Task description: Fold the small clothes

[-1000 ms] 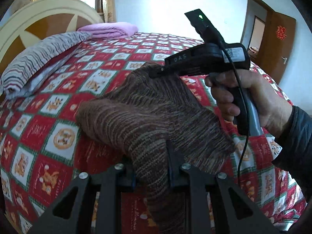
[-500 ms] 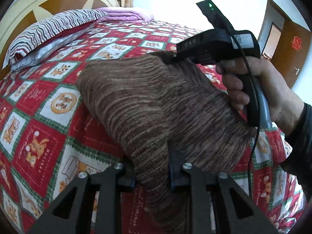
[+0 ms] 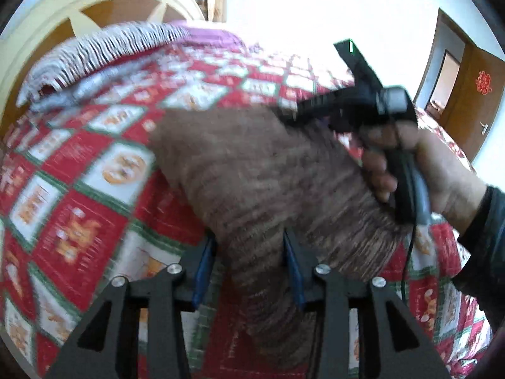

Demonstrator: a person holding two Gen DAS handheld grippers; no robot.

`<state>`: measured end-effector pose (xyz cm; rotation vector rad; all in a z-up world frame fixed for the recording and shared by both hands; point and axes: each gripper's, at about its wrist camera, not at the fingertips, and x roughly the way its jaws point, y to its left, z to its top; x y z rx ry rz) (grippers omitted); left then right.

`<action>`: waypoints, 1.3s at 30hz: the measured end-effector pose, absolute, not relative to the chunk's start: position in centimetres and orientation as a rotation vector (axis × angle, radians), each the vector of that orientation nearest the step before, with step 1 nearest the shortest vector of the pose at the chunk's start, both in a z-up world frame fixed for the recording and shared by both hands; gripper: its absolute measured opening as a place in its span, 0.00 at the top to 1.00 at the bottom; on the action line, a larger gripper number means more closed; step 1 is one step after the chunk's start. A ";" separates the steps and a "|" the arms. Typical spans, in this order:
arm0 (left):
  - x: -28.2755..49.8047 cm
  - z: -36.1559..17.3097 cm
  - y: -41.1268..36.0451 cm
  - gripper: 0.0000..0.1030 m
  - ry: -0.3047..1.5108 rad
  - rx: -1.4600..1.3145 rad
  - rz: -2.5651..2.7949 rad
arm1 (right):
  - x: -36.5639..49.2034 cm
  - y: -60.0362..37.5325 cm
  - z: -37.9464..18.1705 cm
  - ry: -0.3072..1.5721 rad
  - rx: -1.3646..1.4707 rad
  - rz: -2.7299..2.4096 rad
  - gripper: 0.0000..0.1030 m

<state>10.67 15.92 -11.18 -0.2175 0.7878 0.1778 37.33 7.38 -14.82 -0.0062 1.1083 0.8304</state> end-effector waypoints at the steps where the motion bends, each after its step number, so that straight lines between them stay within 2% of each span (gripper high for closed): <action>1: 10.5 -10.7 16.1 0.49 0.774 -0.212 0.187 | 37.3 7.3 -14.8 1.106 -0.009 0.826 0.65; 2: 10.6 -10.1 16.4 0.43 0.752 -0.205 0.200 | 37.3 7.3 -14.8 1.105 -0.011 0.824 0.64; 7: 12.0 -8.7 19.0 0.40 0.713 -0.212 0.264 | 36.7 5.2 -13.9 1.124 0.018 0.816 0.57; 8: 12.6 -8.8 19.6 0.35 0.714 -0.210 0.260 | 36.4 4.4 -13.5 1.112 0.016 0.815 0.56; 13: 16.3 -11.5 22.0 0.30 0.748 -0.142 0.311 | 33.9 -1.7 -12.6 1.083 0.012 0.838 0.44; 16: 17.9 -13.2 22.2 0.20 0.764 -0.067 0.319 | 32.0 -5.3 -13.0 1.105 0.053 0.856 0.43; 17: 18.2 -13.7 22.3 0.12 0.769 -0.052 0.337 | 31.3 -6.3 -13.4 1.125 0.087 0.870 0.43; 20: 18.3 -13.7 23.0 0.04 0.790 -0.090 0.342 | 29.2 -7.2 -14.0 1.144 0.150 0.926 0.43; 22: 18.1 -13.5 22.9 0.04 0.780 -0.089 0.355 | 27.6 -6.5 -14.3 1.150 0.122 0.957 0.44; 23: 17.7 -13.2 22.7 0.04 0.764 -0.072 0.360 | 26.7 -6.0 -14.4 1.140 0.075 0.941 0.46; 24: 17.5 -12.7 22.4 0.04 0.745 -0.058 0.366 | 25.9 -5.7 -14.4 1.116 0.006 0.896 0.54; 25: 17.4 -12.4 22.4 0.04 0.729 -0.051 0.372 | 25.5 -5.6 -14.3 1.114 -0.024 0.887 0.81; 26: 17.0 -11.7 22.5 0.04 0.704 -0.053 0.379 | 25.2 -5.7 -14.0 1.110 -0.010 0.898 0.86; 29: 17.1 -10.6 22.8 0.00 0.674 -0.045 0.413 | 23.5 -6.8 -11.5 1.039 -0.054 0.893 0.93; 32: 18.7 -11.7 22.4 0.00 0.738 0.065 0.465 | 22.9 -7.9 -10.1 1.012 -0.122 0.850 0.93; 36: 19.3 -13.1 22.4 0.00 0.763 0.076 0.460 | 23.3 -7.8 -13.5 1.069 -0.242 0.739 0.95; 39: 18.7 -12.5 22.3 0.00 0.744 0.078 0.468 | 23.4 -8.8 -13.6 1.054 -0.177 0.747 0.95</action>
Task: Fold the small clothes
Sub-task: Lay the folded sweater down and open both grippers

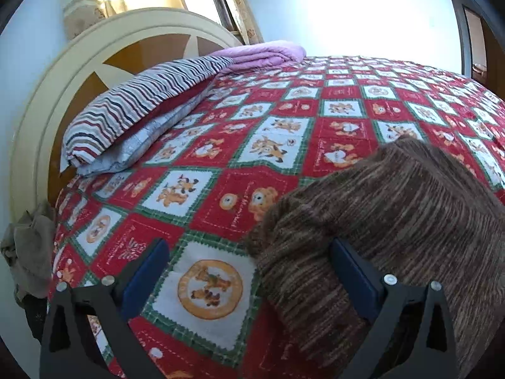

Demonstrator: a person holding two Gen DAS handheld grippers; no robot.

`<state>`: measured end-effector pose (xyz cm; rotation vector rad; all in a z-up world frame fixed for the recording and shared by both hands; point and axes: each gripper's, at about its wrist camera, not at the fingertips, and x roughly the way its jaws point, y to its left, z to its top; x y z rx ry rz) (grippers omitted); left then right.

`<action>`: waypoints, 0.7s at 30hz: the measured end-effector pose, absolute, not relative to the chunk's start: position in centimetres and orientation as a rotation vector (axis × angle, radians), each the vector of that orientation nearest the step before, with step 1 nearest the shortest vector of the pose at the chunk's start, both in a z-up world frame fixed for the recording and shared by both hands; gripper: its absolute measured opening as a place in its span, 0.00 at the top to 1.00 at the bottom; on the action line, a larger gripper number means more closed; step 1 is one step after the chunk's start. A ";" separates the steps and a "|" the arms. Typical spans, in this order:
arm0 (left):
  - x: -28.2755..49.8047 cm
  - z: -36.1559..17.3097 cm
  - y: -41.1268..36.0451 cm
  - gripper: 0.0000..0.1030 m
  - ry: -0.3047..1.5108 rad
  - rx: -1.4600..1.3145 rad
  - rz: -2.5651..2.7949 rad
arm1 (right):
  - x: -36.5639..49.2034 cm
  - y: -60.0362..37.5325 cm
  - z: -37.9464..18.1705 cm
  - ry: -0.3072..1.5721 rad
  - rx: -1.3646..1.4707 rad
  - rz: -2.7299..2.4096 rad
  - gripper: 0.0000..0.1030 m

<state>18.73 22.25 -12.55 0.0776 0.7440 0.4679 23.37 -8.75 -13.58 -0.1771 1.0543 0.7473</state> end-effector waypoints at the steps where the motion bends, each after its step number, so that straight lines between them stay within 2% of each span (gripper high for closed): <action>1: 18.2 -12.0 22.4 0.00 0.725 0.049 0.462 | 23.4 -9.1 -13.2 1.051 -0.160 0.752 0.95; 3: 17.4 -11.0 23.1 0.00 0.682 0.011 0.478 | 23.1 -9.1 -12.1 1.009 -0.177 0.721 0.87; 5: 17.2 -10.7 23.8 0.00 0.657 0.003 0.526 | 22.6 -8.2 -10.3 0.928 -0.181 0.681 0.47; 6: 17.5 -10.8 24.2 0.00 0.664 0.001 0.546 | 22.2 -7.8 -9.0 0.867 -0.162 0.687 0.44; 11: 19.4 -13.4 24.8 0.00 0.783 0.016 0.597 | 21.5 -3.2 -7.2 0.774 -0.176 0.819 0.43; 15: 19.7 -13.9 25.7 0.00 0.812 -0.019 0.585 | 24.5 -0.9 -11.9 0.962 -0.139 0.820 0.43; 21: 18.8 -13.7 26.5 0.00 0.806 -0.115 0.560 | 23.9 -1.0 -12.9 0.909 -0.203 0.750 0.45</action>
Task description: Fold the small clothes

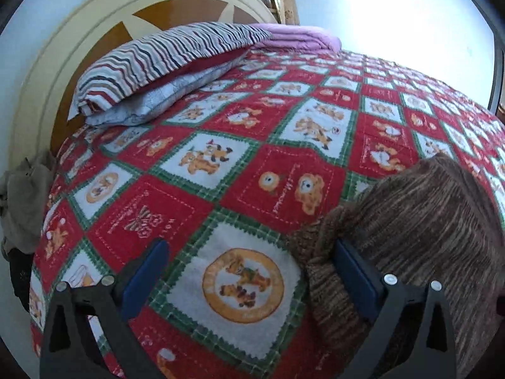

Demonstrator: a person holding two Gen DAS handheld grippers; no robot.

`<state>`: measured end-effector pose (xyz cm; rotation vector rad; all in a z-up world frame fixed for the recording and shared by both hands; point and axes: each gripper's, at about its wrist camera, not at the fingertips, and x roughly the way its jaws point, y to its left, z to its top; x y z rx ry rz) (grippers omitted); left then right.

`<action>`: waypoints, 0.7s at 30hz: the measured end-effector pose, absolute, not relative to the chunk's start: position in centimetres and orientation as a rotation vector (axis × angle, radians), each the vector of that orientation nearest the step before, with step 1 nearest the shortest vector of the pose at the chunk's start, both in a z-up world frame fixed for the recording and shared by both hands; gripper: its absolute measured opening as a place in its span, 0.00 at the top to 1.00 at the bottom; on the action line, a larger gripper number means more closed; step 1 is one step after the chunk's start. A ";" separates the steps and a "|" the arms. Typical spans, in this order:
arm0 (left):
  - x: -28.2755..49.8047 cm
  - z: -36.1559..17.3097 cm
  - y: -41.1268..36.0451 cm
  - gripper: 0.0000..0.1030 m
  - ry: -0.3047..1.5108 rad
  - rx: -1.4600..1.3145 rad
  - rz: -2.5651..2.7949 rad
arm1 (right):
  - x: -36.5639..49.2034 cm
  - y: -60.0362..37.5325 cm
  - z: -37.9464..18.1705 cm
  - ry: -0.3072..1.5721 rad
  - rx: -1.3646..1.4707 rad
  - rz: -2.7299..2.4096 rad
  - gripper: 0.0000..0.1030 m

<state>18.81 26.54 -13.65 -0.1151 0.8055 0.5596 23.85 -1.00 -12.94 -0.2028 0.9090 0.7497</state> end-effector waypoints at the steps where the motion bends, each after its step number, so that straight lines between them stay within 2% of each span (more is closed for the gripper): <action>1: 18.0 -13.0 26.3 0.00 0.787 -0.123 0.574 | 23.3 -1.1 -12.4 0.895 -0.220 0.731 0.45; 6: 12.8 -9.6 21.4 0.00 0.655 -0.125 0.465 | 21.8 -2.8 -10.2 0.812 -0.112 0.700 0.45; 9: 11.3 -10.6 18.5 0.00 0.669 -0.070 0.395 | 20.9 -3.0 -9.7 0.810 -0.094 0.677 0.45; 11: 12.0 -13.1 18.4 0.00 0.746 -0.016 0.420 | 20.2 -3.1 -9.5 0.807 -0.090 0.674 0.45; 14: 11.3 -14.4 20.6 0.00 0.702 -0.157 0.384 | 18.7 -3.4 -8.9 0.798 -0.078 0.682 0.45; 19: 10.5 -12.6 20.3 0.00 0.711 -0.161 0.382 | 16.5 -3.2 -7.2 0.746 -0.087 0.674 0.45; 21: 9.3 -10.3 19.6 0.00 0.675 -0.168 0.378 | 15.4 -3.6 -5.8 0.706 -0.076 0.649 0.45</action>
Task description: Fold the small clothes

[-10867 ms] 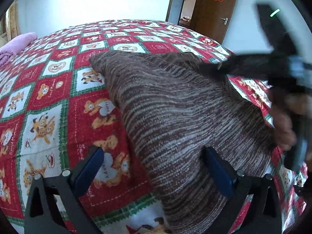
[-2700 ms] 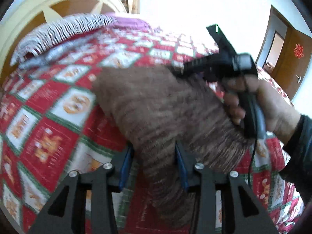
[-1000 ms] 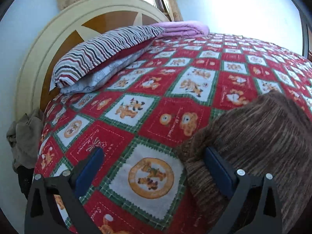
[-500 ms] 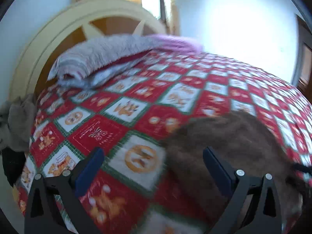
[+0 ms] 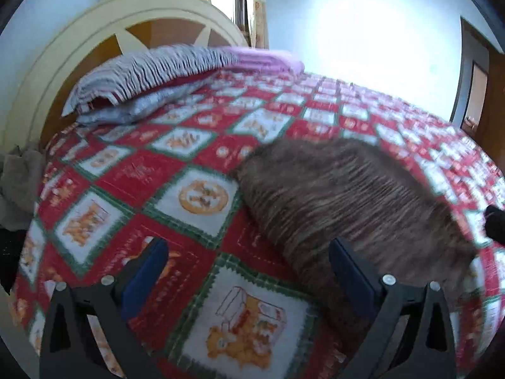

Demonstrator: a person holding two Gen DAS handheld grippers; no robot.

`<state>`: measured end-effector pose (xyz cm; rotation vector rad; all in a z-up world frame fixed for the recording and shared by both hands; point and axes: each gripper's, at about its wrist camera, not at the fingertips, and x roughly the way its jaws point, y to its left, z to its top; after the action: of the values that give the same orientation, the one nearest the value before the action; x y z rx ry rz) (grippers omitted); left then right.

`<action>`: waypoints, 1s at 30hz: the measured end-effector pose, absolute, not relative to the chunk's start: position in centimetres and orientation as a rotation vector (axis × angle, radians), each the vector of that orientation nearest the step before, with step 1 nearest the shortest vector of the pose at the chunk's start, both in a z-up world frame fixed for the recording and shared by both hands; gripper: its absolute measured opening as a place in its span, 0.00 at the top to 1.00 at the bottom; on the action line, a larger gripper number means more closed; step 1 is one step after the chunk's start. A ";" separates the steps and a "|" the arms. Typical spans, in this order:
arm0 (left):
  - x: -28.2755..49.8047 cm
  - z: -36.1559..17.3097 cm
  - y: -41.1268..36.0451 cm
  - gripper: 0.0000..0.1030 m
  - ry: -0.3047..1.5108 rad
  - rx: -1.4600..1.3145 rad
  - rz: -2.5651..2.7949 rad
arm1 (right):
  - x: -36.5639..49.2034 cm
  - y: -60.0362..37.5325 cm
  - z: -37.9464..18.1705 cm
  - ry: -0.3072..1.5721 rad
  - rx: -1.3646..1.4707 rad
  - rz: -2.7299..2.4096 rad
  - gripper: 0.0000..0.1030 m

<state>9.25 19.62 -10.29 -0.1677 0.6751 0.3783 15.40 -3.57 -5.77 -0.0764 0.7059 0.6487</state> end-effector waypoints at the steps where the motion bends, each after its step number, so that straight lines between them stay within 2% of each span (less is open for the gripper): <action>1: 8.6 -9.3 19.2 0.00 0.652 -0.160 0.376 | 14.6 -3.9 -4.7 0.672 -0.067 0.626 0.45; 6: 5.3 -2.6 17.6 0.00 0.477 -0.110 0.372 | 11.4 -4.7 -0.7 0.512 -0.087 0.553 0.39; 9: 4.3 -0.7 17.4 0.00 0.436 -0.113 0.356 | 10.2 -5.2 1.1 0.453 -0.076 0.546 0.39; 30: 3.9 -0.4 15.7 0.00 0.443 -0.066 0.339 | 8.3 -6.3 1.5 0.439 -0.049 0.558 0.37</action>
<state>3.87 15.74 -0.42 -0.0663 0.4428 0.3391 8.31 -6.33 1.48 -0.0485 0.4394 0.5580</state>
